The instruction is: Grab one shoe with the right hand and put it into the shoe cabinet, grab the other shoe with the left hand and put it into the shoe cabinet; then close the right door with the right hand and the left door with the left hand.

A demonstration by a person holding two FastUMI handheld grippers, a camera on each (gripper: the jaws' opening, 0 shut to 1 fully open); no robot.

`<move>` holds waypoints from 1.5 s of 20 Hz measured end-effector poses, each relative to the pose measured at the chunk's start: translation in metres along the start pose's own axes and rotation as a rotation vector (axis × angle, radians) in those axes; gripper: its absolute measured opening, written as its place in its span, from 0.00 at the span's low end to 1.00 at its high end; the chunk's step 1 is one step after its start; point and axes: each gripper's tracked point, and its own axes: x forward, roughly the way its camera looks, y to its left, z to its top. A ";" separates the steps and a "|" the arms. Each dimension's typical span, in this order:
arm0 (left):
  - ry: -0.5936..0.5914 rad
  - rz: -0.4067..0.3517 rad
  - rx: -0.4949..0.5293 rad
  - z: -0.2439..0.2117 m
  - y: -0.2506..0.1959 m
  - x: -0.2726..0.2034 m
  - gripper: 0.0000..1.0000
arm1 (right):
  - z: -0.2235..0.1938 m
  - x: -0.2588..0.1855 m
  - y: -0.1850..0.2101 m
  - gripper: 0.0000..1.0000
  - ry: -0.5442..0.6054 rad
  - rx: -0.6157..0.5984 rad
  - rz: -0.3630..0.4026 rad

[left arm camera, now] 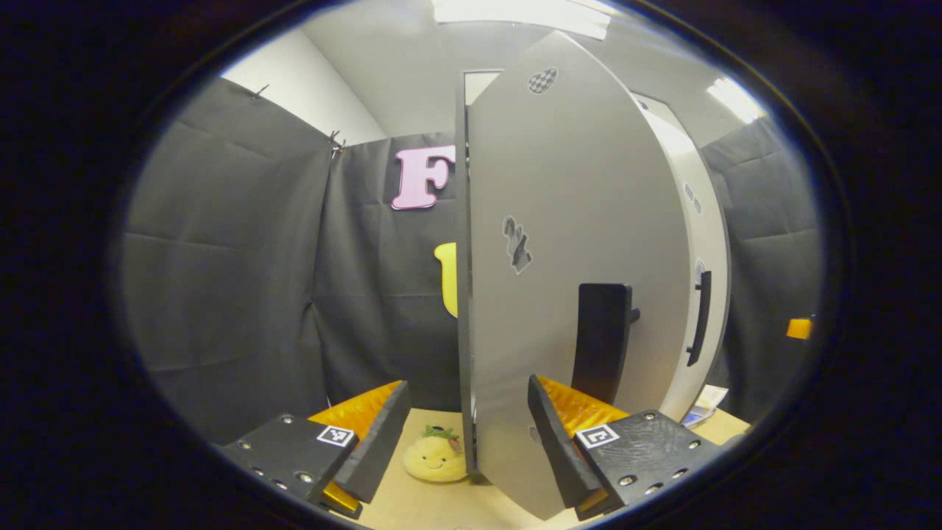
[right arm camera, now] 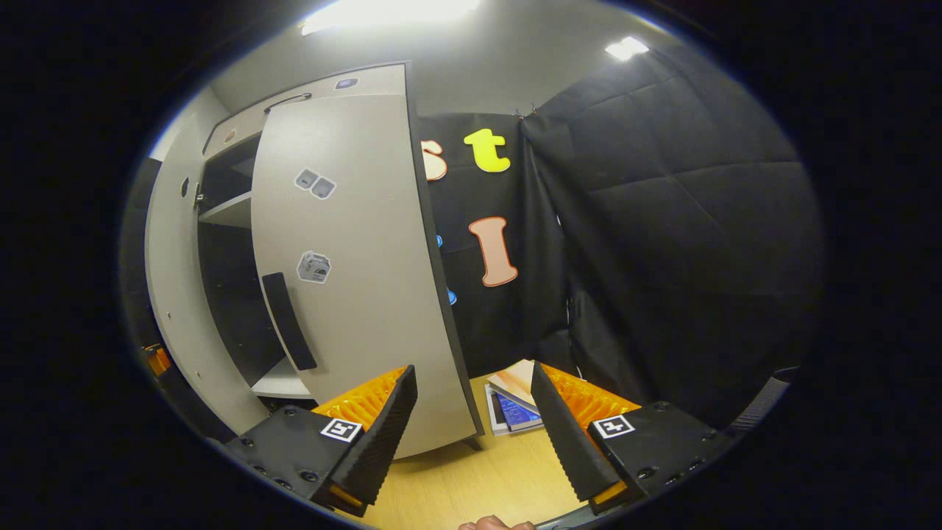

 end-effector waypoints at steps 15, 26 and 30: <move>-0.008 -0.056 -0.035 0.006 -0.095 0.010 0.88 | 0.013 -0.004 -0.074 0.98 0.026 0.014 -0.058; -0.050 -0.072 -0.075 0.026 -0.096 -0.092 0.88 | -0.005 0.018 -0.056 0.98 0.078 -0.003 0.130; 0.009 -0.093 -0.168 0.000 -0.105 -0.130 0.88 | -0.019 0.013 -0.045 0.98 0.088 -0.035 0.195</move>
